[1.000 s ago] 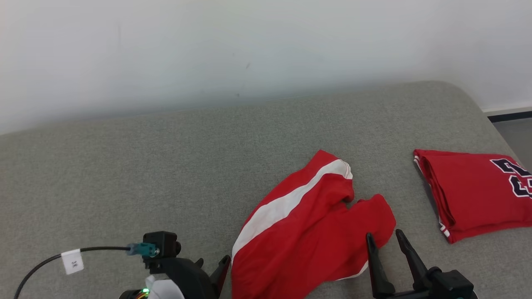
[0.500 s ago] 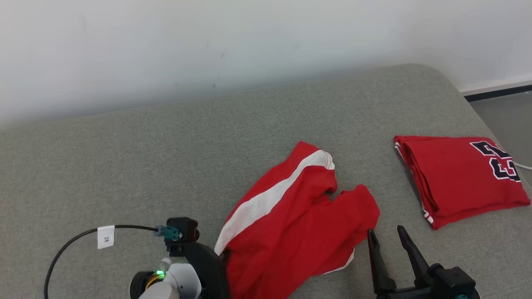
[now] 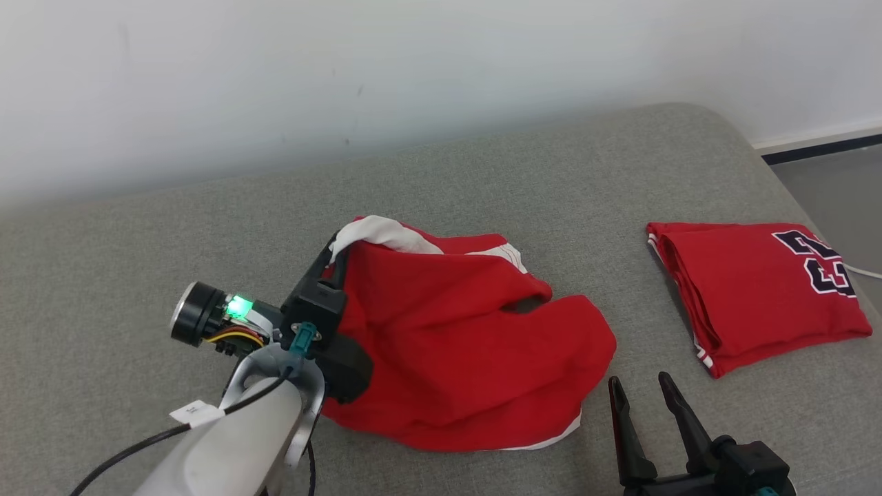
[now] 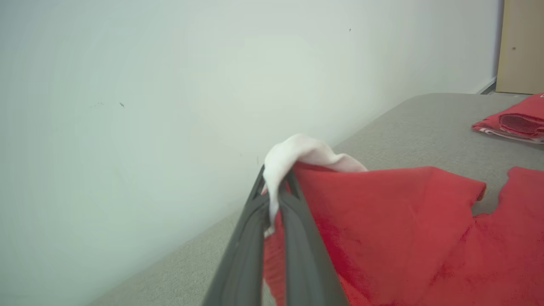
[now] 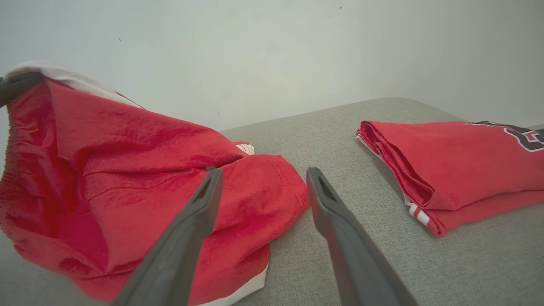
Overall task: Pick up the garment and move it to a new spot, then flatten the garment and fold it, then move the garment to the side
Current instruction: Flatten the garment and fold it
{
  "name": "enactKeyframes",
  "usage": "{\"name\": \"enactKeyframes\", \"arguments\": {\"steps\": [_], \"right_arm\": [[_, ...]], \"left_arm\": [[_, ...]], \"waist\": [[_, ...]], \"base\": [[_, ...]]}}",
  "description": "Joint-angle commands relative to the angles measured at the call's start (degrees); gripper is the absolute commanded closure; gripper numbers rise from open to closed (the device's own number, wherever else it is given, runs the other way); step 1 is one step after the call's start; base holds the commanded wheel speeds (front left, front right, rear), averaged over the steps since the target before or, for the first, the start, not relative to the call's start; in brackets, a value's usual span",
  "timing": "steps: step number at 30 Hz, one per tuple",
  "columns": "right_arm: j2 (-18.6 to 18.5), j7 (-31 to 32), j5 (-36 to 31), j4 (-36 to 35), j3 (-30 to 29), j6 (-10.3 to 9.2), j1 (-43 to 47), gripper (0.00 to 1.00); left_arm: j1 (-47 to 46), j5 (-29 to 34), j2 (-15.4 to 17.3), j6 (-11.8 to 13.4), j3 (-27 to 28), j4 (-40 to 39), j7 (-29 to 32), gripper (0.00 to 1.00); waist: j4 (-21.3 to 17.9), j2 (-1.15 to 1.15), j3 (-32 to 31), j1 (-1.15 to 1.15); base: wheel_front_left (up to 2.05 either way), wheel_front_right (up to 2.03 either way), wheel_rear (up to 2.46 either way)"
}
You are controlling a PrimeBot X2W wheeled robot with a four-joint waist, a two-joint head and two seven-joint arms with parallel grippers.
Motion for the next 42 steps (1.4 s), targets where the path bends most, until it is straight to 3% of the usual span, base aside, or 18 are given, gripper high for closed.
{"name": "enactKeyframes", "arguments": {"steps": [1,3,5,6,9,13,27,37,42], "right_arm": [[0.2,0.0,0.4,-0.2,0.0,-0.12,-0.3,0.0],[0.1,0.0,0.4,-0.2,0.0,-0.12,0.1,0.0],[0.2,0.0,0.4,-0.2,0.0,-0.12,0.3,0.0],[0.2,0.0,0.4,-0.2,0.0,-0.12,0.3,0.0],[0.1,0.0,0.2,-0.1,-0.1,-0.12,0.4,0.0],[0.2,0.0,-0.2,-0.2,-0.3,-0.12,0.7,0.0],[0.1,0.0,-0.8,0.2,0.5,-0.12,1.4,0.0],[0.1,0.0,-0.8,0.3,0.7,-0.12,0.9,0.0],[0.2,0.0,-0.5,0.2,0.5,-0.12,0.6,0.0]], "left_arm": [[0.2,1.0,0.1,0.4,-0.9,0.9,-0.6,1.0],[1.8,1.2,-0.7,-0.7,-2.5,3.1,0.1,1.0],[3.7,-0.2,-1.8,-2.7,-3.8,5.9,2.6,0.56],[4.4,-1.3,-2.3,-3.4,-4.0,7.1,4.1,0.0],[6.6,-4.1,-4.0,-5.3,-4.0,9.2,6.7,0.0],[9.7,-6.7,-4.9,-5.9,-3.6,9.2,9.0,0.0],[17.6,-18.3,-5.1,-8.7,0.2,-4.0,16.5,0.0],[16.6,-21.2,-5.2,-5.2,2.8,-3.6,20.2,0.0],[15.2,-24.4,-5.8,-6.2,4.8,-2.6,21.8,0.0]], "waist": [[0.0,0.0,0.0,-0.01],[0.0,0.0,-0.1,-0.01],[0.0,0.0,-0.1,-0.01],[0.0,0.0,-0.1,-0.01],[0.3,0.0,-0.3,-0.01],[1.0,0.0,-0.6,-0.01],[2.7,0.0,-2.2,-0.01],[1.6,0.0,-1.9,-0.01],[0.9,0.0,-1.4,-0.01]], "base": [[0.0,0.0,0.0],[0.0,0.0,0.0],[0.0,0.0,0.0],[0.0,0.0,0.0],[0.0,0.0,0.0],[0.0,0.0,0.0],[0.0,0.0,0.0],[0.0,0.0,0.0],[0.0,0.0,0.0]]}}
